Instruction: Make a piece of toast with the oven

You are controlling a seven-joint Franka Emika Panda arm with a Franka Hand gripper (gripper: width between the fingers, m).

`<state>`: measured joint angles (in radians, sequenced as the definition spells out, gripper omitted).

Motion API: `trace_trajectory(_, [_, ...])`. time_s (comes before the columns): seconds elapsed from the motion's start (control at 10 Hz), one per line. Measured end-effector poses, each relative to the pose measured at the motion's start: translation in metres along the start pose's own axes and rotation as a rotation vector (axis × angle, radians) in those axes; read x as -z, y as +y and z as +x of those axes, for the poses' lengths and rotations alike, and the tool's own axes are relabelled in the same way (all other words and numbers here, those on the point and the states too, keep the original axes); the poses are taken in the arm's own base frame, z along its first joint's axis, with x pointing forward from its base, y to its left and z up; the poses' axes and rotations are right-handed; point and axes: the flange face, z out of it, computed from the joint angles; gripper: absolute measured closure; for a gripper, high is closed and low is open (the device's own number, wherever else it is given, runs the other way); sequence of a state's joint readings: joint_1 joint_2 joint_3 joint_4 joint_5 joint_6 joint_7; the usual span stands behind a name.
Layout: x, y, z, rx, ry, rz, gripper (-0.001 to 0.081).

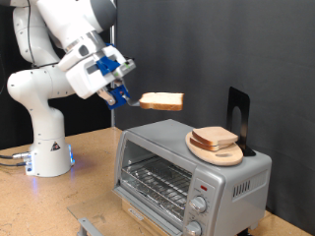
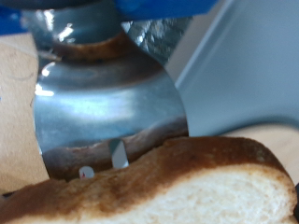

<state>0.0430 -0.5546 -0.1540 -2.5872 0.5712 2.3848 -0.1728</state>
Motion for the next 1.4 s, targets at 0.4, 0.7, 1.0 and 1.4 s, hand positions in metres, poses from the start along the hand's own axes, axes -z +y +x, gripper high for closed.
trace_trajectory(0.4, [0.005,0.016,-0.006,0.093,-0.044,0.034,0.0474])
trace_trajectory(0.7, [0.005,0.059,-0.001,0.198,-0.08,0.085,0.0474])
trace_trajectory(1.0, [-0.008,0.104,0.011,0.329,-0.196,0.083,0.0474])
trace_trajectory(1.4, [-0.025,0.127,0.018,0.407,-0.207,0.073,0.0474])
